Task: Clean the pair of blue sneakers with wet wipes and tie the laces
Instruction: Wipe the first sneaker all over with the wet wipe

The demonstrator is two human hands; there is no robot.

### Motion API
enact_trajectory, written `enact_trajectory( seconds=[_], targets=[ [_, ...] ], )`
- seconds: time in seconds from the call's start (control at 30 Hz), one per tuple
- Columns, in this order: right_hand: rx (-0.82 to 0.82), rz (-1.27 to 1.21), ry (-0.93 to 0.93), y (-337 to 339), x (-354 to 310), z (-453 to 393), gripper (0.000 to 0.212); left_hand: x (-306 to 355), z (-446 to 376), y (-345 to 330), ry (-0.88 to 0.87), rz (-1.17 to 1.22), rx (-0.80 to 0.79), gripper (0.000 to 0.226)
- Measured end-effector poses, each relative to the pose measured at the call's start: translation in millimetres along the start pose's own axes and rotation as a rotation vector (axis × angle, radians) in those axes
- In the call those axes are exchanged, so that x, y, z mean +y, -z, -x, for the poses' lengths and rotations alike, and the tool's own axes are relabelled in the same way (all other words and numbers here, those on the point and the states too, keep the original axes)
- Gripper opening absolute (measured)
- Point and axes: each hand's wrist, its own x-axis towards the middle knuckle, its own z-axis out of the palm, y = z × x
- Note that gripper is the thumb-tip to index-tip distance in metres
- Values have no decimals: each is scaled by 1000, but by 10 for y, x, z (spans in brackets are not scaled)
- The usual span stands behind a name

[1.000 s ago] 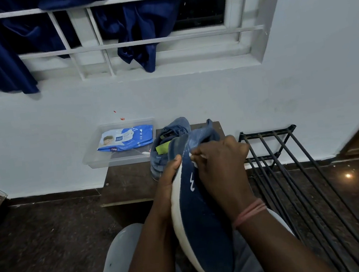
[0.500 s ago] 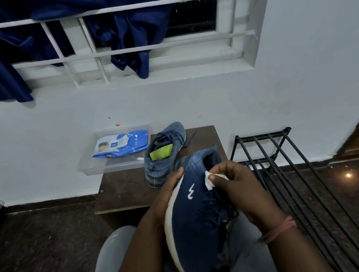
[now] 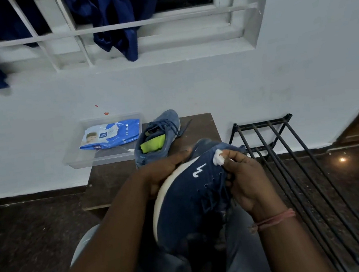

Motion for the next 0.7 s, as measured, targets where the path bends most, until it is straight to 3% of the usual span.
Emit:
enact_trajectory(
  seconds=[0.13, 0.2, 0.33, 0.43, 0.6, 0.7],
  targets=[
    [112, -187, 151, -79, 141, 46, 2, 145, 364, 115, -232, -279, 521, 40],
    [166, -231, 207, -139, 244, 55, 7, -38, 652, -64, -357, -258, 687, 37],
    [235, -288, 207, -194, 401, 99, 14, -722, 809, -753, -148, 55, 229, 24],
    [254, -331, 126, -105, 497, 145, 10, -1097, 495, -889, -151, 216, 245, 27],
    [206, -408, 57, 22, 471, 141, 14, -979, 345, -982, -208, 472, 236, 29],
    [130, -512, -20, -43, 523, 174, 32, -897, 351, -1031, -245, 495, 243, 35]
  ],
)
